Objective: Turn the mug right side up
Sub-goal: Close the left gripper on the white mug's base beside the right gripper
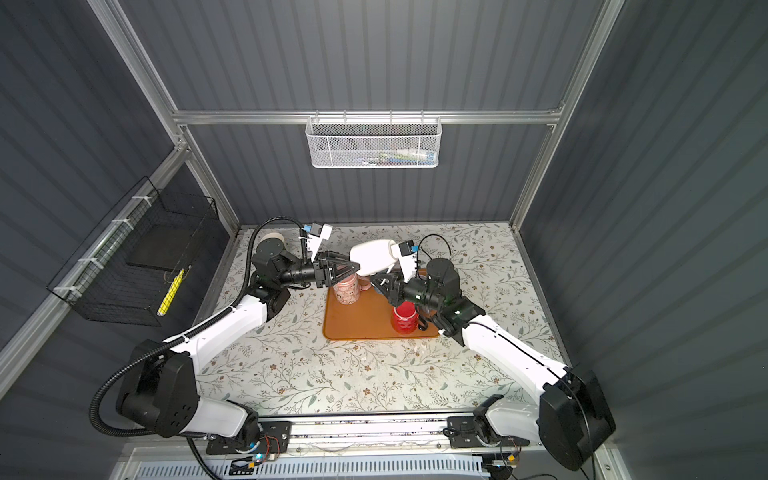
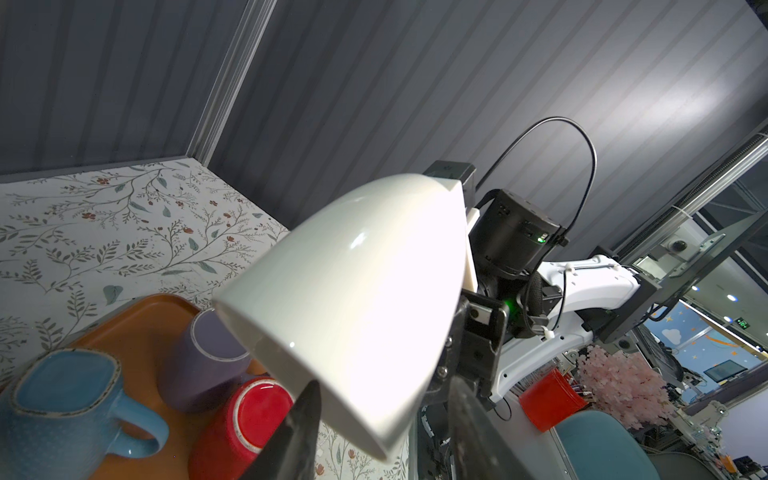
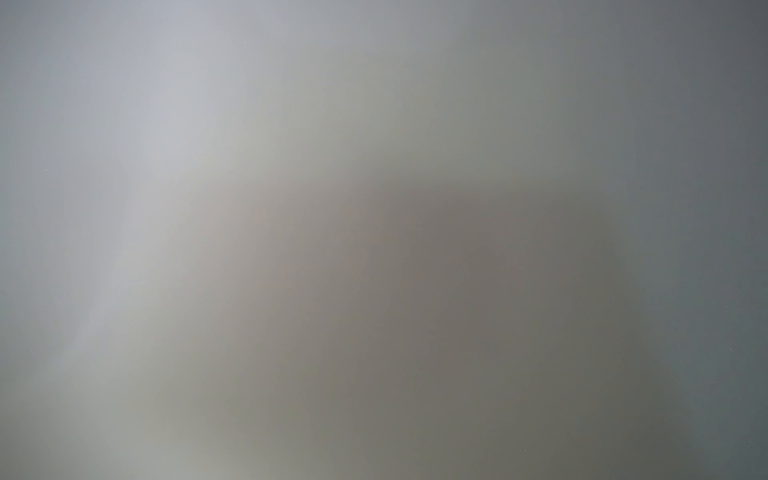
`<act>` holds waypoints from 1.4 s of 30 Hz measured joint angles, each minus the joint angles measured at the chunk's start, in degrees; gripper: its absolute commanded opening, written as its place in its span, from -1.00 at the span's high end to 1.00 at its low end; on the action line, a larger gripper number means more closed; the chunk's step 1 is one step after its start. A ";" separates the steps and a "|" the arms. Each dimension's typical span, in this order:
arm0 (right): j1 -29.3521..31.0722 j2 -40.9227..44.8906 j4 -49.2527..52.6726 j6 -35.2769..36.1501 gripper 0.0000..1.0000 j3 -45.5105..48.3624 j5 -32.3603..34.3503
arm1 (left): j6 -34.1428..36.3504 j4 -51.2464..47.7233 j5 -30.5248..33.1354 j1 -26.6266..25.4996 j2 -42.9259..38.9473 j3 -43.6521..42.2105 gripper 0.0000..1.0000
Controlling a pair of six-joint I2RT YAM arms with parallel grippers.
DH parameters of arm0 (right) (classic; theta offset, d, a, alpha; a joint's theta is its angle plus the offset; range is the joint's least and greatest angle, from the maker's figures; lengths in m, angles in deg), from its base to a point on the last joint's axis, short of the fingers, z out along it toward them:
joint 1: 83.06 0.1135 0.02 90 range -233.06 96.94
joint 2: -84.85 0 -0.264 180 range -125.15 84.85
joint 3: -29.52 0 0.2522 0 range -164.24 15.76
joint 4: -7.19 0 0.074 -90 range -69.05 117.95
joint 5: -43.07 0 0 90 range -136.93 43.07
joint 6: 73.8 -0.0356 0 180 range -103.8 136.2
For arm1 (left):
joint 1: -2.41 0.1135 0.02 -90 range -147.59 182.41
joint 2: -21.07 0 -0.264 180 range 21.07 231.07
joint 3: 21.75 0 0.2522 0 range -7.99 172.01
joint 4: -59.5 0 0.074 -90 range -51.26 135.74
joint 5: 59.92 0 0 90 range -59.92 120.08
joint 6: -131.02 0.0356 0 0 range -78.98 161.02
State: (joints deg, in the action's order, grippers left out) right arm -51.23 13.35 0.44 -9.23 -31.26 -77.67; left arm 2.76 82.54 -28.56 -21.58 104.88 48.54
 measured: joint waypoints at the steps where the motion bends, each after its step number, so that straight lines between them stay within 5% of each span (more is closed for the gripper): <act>1: -0.11 -0.35 -0.46 -0.17 1.00 0.00 -0.20 | -0.39 0.81 0.00 -0.13 0.37 0.17 0.00; 26: -2.19 -3.13 -9.81 -5.99 1.00 0.96 -3.89 | -7.45 11.61 -1.14 -3.45 6.36 4.26 0.06; 42: -2.16 -4.90 -17.55 -9.62 1.00 2.03 -6.64 | -11.56 17.16 -1.44 -3.78 6.84 4.26 0.51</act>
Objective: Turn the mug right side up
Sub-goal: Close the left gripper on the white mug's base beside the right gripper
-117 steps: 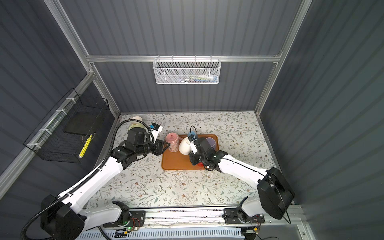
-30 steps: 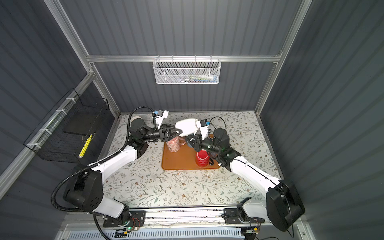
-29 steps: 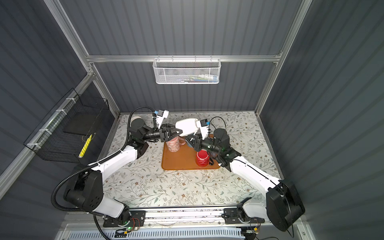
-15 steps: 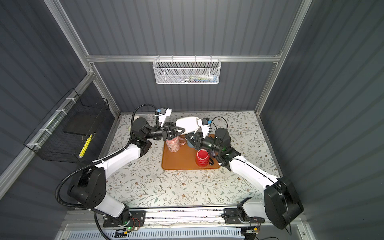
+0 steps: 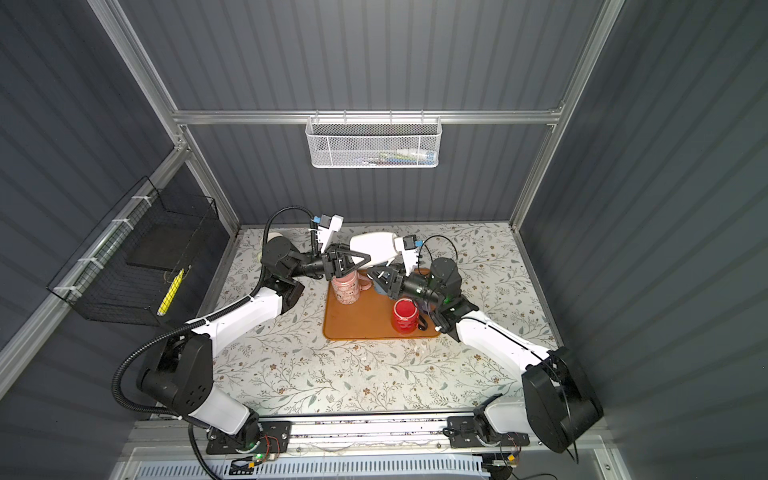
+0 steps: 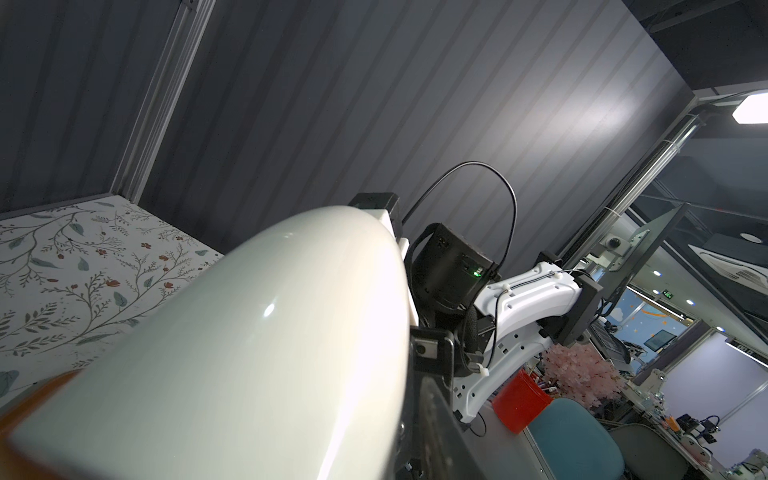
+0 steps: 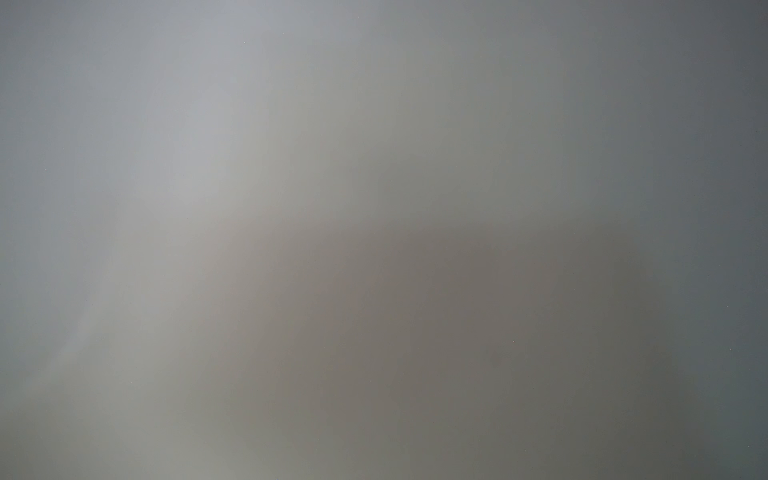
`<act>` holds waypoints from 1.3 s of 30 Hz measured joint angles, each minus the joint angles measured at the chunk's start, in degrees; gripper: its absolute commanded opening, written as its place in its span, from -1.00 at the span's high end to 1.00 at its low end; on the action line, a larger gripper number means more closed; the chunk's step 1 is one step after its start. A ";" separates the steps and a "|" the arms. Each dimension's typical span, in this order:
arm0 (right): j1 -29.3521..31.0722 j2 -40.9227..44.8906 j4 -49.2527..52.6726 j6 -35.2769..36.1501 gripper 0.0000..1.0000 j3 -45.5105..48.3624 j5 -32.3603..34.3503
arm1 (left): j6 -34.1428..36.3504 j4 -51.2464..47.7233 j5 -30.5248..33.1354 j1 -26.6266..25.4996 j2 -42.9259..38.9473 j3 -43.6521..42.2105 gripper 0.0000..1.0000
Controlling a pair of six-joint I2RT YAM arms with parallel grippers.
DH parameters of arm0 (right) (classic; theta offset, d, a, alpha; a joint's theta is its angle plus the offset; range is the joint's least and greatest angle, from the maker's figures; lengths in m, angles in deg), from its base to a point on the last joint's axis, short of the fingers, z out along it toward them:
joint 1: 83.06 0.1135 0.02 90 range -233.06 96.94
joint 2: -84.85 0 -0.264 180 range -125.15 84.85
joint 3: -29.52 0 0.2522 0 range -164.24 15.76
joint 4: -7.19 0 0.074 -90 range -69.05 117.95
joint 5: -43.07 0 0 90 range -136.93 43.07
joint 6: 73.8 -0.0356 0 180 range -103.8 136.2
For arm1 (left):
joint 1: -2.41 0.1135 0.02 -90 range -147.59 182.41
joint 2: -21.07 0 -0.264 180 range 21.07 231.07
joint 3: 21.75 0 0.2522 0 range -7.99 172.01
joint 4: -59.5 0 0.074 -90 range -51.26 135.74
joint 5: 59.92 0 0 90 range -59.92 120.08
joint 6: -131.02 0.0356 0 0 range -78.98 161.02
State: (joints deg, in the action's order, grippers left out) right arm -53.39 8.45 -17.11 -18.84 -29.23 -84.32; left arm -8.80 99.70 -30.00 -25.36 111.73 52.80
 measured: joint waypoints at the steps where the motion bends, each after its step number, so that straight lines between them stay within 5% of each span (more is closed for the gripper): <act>1: 0.00 0.00 -0.11 -0.11 1.00 0.00 -0.20 | -0.35 0.42 0.00 0.00 0.04 0.00 0.54; 23: 0.00 0.37 -2.43 -2.91 0.83 0.48 -3.21 | -5.97 10.45 -2.80 0.00 2.01 0.00 0.99; 39: 0.07 -0.02 -2.56 -2.64 0.50 0.63 -2.64 | -5.92 9.62 -2.10 -0.07 2.01 0.00 1.00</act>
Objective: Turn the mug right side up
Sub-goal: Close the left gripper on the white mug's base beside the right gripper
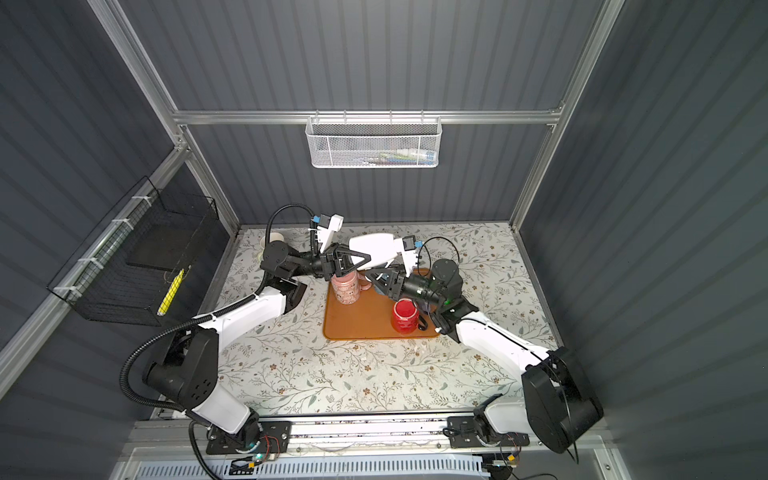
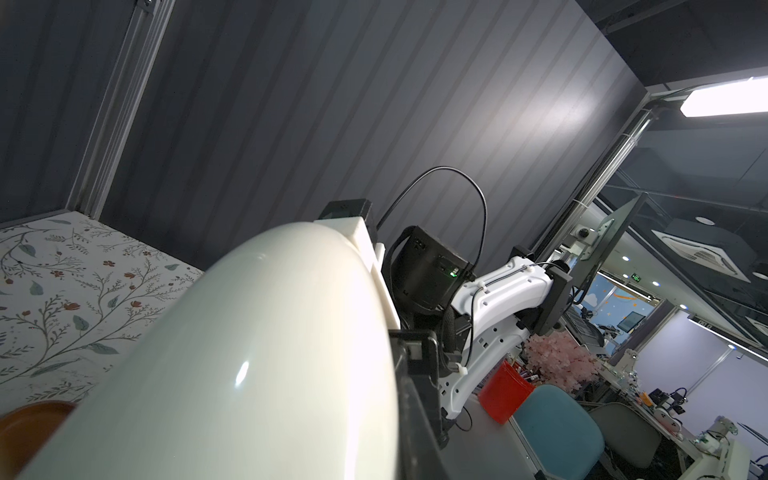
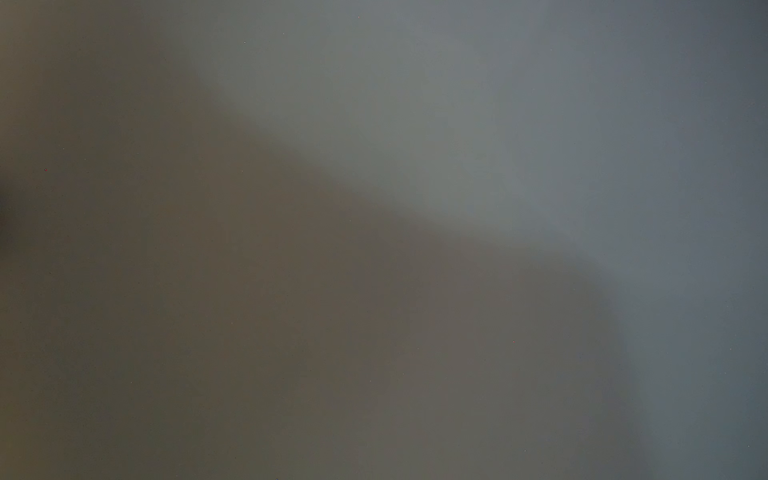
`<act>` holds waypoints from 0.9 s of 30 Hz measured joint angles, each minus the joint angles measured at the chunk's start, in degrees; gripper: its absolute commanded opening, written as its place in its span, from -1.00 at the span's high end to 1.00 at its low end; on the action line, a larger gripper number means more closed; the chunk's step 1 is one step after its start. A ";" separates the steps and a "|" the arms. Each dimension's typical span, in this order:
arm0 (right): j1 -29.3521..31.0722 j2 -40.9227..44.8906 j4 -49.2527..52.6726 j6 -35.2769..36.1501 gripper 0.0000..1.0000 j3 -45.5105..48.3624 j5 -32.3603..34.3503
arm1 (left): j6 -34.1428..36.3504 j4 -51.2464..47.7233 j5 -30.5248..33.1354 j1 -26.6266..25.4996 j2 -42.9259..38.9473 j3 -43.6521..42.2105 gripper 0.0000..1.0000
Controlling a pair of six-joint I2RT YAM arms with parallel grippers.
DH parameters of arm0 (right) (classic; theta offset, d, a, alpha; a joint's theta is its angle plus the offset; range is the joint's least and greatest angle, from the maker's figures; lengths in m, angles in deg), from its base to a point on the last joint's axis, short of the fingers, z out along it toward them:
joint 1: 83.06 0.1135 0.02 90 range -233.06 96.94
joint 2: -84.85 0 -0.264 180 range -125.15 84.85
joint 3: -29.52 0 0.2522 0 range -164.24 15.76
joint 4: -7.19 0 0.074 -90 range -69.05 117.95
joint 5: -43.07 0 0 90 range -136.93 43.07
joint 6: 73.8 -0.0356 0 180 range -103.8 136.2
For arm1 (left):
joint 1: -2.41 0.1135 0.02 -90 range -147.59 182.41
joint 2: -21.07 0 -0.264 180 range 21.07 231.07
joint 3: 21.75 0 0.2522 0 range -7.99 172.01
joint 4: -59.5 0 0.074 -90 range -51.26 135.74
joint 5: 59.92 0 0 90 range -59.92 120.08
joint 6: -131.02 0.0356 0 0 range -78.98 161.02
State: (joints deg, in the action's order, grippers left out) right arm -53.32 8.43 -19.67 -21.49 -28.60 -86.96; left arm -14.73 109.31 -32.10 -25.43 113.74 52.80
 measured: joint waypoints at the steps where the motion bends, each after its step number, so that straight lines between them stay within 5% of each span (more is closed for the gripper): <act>1: 0.00 -0.04 0.00 0.02 0.50 0.00 0.09 | 0.07 -0.28 0.11 0.00 0.00 0.00 1.00; 27: -0.09 -2.95 1.14 0.66 0.20 1.75 3.65 | 12.96 -20.09 2.71 0.90 -1.44 0.02 1.00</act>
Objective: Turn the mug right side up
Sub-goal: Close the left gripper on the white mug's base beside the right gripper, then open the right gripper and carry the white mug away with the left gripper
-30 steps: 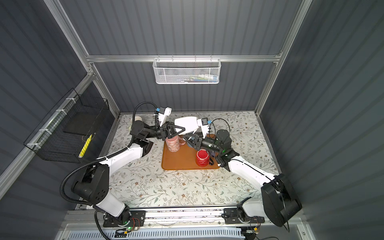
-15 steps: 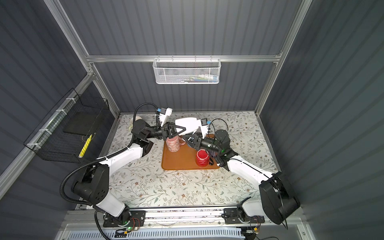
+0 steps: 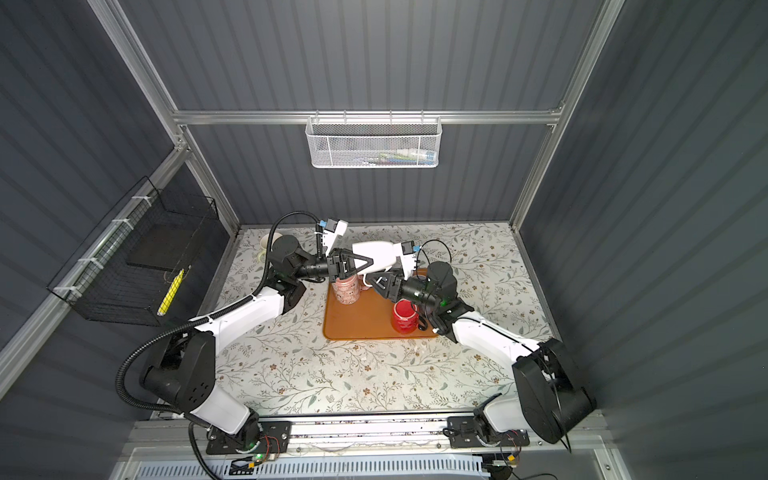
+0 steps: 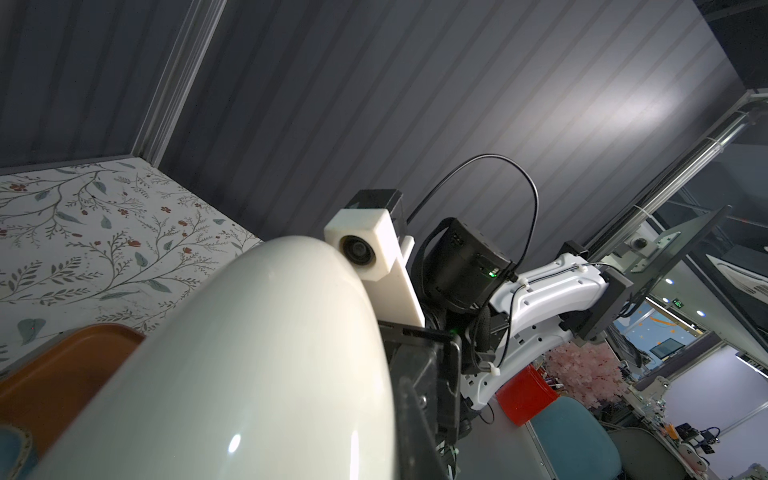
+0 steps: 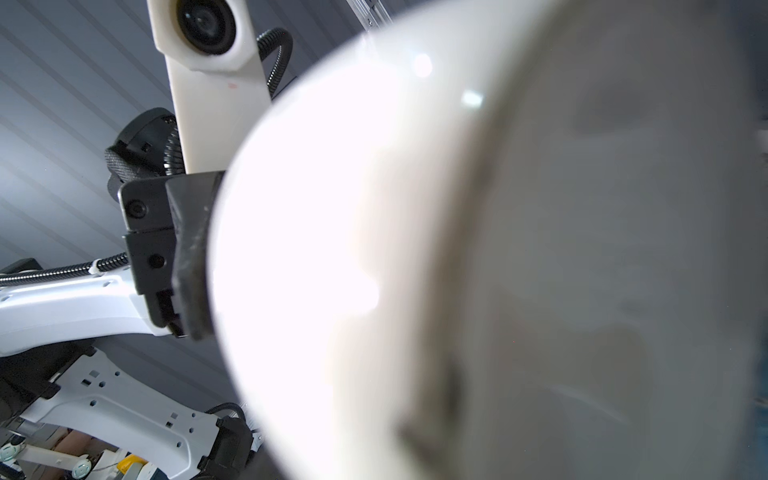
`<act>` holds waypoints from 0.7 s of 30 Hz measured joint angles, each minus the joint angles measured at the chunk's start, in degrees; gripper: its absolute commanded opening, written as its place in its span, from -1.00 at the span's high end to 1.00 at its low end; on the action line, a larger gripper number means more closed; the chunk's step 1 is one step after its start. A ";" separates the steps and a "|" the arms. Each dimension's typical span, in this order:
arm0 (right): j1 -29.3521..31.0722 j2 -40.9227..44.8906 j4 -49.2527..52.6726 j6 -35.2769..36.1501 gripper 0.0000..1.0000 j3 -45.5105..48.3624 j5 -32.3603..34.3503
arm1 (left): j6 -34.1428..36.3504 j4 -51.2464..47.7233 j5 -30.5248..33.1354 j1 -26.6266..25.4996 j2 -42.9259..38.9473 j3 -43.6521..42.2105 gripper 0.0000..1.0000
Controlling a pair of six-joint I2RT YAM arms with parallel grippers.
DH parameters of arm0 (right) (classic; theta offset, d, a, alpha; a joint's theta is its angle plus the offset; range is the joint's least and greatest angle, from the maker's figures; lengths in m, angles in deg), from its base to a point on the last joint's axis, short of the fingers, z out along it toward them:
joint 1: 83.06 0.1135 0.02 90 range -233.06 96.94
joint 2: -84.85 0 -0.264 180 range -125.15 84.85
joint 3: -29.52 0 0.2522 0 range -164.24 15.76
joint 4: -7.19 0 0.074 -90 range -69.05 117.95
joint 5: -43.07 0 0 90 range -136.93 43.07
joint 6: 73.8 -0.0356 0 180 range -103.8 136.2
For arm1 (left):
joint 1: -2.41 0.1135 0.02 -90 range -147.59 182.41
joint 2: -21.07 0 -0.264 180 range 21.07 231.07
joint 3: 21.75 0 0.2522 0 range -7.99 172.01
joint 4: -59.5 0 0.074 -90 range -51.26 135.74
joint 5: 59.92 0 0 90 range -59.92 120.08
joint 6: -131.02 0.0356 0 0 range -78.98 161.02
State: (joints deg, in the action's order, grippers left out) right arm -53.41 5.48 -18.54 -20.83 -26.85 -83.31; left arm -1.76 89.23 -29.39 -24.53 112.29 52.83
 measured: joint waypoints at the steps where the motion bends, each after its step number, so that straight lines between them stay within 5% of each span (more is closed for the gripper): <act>1: 0.00 0.00 0.02 0.00 0.19 0.20 0.17 | 1.05 -1.66 0.17 0.09 -0.39 0.00 1.00; 21: -0.63 0.02 -0.61 0.09 0.17 1.79 0.94 | 16.41 -26.43 5.22 2.78 -4.98 1.27 1.00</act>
State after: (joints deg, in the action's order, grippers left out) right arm -54.05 5.50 -19.15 -20.75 -25.06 -82.37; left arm 14.65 62.80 -24.16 -21.76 107.31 54.09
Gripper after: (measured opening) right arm 0.416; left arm 0.111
